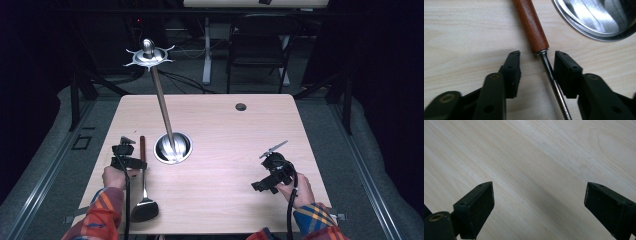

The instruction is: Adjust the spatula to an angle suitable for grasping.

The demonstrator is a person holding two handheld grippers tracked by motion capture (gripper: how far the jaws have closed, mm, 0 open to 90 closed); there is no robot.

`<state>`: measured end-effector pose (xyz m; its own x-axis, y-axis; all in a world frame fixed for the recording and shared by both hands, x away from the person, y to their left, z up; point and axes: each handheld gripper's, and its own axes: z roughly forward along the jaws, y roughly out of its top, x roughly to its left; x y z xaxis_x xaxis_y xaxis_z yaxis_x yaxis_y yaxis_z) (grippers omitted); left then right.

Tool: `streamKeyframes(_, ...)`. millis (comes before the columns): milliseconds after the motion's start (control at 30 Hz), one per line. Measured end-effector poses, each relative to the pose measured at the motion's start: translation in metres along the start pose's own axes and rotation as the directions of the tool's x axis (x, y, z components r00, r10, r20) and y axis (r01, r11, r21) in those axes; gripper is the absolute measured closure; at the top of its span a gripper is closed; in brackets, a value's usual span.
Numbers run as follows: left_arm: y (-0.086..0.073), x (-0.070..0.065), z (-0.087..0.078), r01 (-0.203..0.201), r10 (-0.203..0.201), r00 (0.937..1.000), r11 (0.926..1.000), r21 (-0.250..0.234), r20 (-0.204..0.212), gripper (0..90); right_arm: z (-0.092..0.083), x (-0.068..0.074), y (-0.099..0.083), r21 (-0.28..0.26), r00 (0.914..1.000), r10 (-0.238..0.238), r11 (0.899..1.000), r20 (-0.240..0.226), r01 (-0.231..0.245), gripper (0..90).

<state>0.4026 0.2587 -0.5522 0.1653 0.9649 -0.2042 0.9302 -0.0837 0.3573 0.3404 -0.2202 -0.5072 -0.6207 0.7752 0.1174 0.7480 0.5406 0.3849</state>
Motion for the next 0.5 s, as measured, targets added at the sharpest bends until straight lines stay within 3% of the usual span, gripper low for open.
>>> streamKeyframes(133,0.0021,-0.0054,0.0019,-0.037,0.037,0.9991,0.9993,0.003,-0.023,66.8,0.0005,0.0001,-0.0001,-0.006,1.0000,0.004,1.000,-0.008,-0.004,8.7)
streamKeyframes(333,0.0030,-0.0004,0.0017,-0.020,0.020,0.9996,0.9998,-0.005,-0.017,69.4,0.0005,0.0006,0.0003,0.001,0.9999,-0.013,1.000,0.000,0.013,8.7)
streamKeyframes(500,0.0057,0.0037,0.0017,-0.018,0.017,0.9996,0.9998,-0.003,-0.023,70.4,0.0013,0.0017,-0.0002,-0.019,0.9999,0.002,1.000,-0.011,-0.002,8.7)
